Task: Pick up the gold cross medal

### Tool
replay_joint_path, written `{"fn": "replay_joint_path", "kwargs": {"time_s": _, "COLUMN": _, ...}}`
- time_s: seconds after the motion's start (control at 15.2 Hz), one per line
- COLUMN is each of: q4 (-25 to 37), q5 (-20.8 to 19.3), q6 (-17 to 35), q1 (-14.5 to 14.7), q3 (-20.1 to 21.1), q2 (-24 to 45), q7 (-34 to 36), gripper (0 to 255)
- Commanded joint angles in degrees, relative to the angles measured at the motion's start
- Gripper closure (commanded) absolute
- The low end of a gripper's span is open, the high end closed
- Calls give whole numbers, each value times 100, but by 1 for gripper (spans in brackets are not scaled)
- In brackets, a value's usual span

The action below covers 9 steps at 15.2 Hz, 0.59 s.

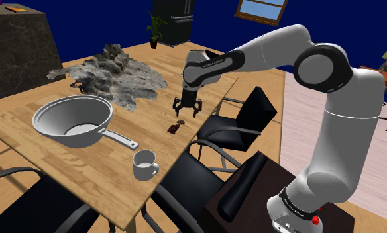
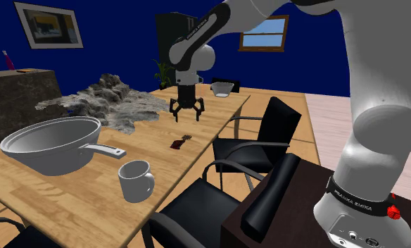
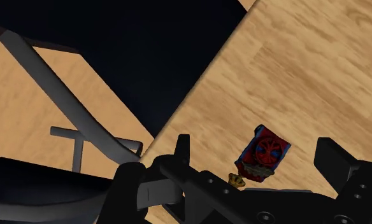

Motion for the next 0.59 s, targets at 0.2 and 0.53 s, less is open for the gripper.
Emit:
{"fn": "replay_joint_path", "kwargs": {"time_s": 0.2, "q4": 1160, "q5": 24, "q6": -35, "q1": 44, "q3": -104, "q2": 1221, "q7": 370, "gripper": 0}}
{"fn": "replay_joint_path", "kwargs": {"time_s": 0.53, "q4": 2568, "q5": 83, "q6": -301, "q1": 56, "q3": -205, "q2": 2454, "q7": 692, "gripper": 0}}
